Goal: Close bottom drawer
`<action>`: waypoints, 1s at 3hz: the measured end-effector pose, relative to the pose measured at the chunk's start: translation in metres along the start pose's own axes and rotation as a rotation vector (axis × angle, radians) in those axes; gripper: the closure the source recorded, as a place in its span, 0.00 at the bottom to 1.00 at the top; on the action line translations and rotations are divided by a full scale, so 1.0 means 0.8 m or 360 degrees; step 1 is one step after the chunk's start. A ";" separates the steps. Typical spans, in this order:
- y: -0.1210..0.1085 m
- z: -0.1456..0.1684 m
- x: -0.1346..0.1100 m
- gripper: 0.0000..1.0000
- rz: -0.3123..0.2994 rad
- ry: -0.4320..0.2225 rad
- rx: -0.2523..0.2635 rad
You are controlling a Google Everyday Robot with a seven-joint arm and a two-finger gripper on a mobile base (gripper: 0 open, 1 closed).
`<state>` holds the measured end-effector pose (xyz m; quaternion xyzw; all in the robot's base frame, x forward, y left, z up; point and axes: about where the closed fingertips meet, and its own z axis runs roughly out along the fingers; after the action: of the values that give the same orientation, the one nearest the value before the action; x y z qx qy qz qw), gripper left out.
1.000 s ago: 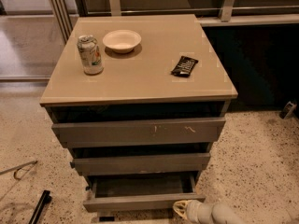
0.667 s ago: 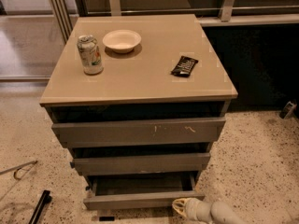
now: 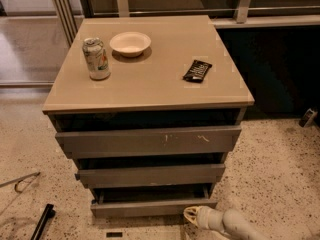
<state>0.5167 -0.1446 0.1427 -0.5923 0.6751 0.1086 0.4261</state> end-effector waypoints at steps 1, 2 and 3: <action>-0.027 0.020 0.005 1.00 -0.0009 0.0010 0.0018; -0.046 0.032 0.006 1.00 -0.0020 0.0015 0.0028; -0.066 0.045 0.003 1.00 -0.0042 0.0023 0.0025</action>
Offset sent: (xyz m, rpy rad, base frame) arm 0.0662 -0.0005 -0.0056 -0.0238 -0.0304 -0.0160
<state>0.5802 -0.1373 0.1384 -0.5986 0.6711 0.0935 0.4273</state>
